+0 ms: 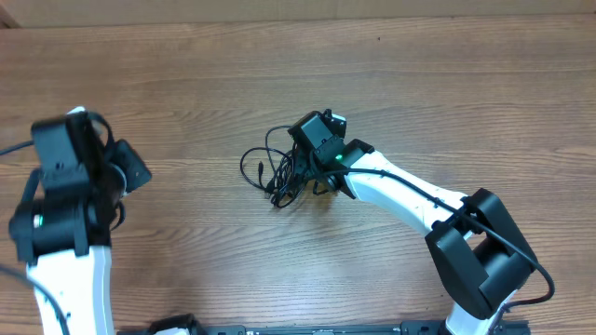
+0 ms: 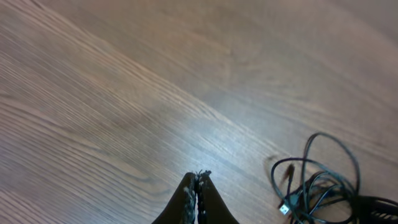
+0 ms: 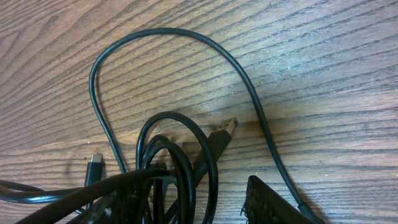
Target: Untangle cables
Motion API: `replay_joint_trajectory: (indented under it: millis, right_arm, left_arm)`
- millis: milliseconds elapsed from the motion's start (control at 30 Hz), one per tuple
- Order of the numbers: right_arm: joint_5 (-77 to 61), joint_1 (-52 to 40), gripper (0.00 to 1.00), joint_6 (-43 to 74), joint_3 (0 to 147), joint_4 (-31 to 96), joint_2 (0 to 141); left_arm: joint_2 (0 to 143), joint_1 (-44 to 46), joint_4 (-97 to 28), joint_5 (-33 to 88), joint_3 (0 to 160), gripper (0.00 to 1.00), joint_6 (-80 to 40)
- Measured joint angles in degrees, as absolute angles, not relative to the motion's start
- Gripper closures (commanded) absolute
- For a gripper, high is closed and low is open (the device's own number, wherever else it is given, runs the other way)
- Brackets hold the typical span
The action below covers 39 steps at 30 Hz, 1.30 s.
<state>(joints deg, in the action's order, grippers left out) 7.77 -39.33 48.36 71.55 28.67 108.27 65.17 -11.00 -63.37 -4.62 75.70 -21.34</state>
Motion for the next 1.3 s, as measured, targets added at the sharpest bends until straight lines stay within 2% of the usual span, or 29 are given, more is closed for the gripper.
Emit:
replay_joint_trajectory:
  millis: [33, 67, 167, 200, 367, 633, 767, 967, 1233, 1300]
  right_arm:
    - [7.75, -39.33, 0.48, 48.34, 71.55, 28.67, 108.27]
    - [7.77, -39.33, 0.49, 48.36, 71.55, 28.71, 108.27]
    - [7.77, -39.33, 0.49, 48.34, 71.55, 28.73, 108.27]
    - [7.75, -39.33, 0.49, 48.36, 71.55, 28.69, 108.27]
    - [7.77, -39.33, 0.49, 48.36, 71.55, 28.67, 108.27]
    - [7.77, -39.33, 0.49, 48.36, 71.55, 28.69, 108.27]
    - [7.75, -39.33, 0.49, 48.34, 71.55, 28.53, 108.27]
    - [7.77, -39.33, 0.49, 48.34, 71.55, 28.51, 108.27]
    - [7.75, -39.31, 0.49, 48.36, 71.55, 28.53, 108.27]
    - [7.7, -39.33, 0.49, 48.36, 71.55, 28.51, 108.27]
  left_arm:
    - [66.54, -11.0, -63.48, -3.79, 75.7, 0.96, -21.34]
    - [68.38, -11.0, -63.68, -2.07, 75.7, 0.9, -21.23]
    - [72.73, -10.98, -63.9, 4.34, 75.7, 0.58, -19.0]
    - [73.87, -10.98, -63.88, 6.52, 75.7, 0.51, -18.35]
    - [82.21, -10.33, -63.9, 20.49, 75.7, 0.32, -11.55]
    - [93.3, -5.45, -61.34, 27.66, 75.7, 0.29, -13.45]
    - [98.0, -2.46, -57.39, 28.56, 75.7, 0.3, -20.71]
    - [103.61, 3.2, -50.46, 29.17, 75.7, 0.32, -37.67]
    - [108.4, 8.05, -43.13, 28.84, 75.7, 0.37, -51.62]
    - [109.47, 8.78, -41.95, 28.25, 75.72, 0.42, -53.8]
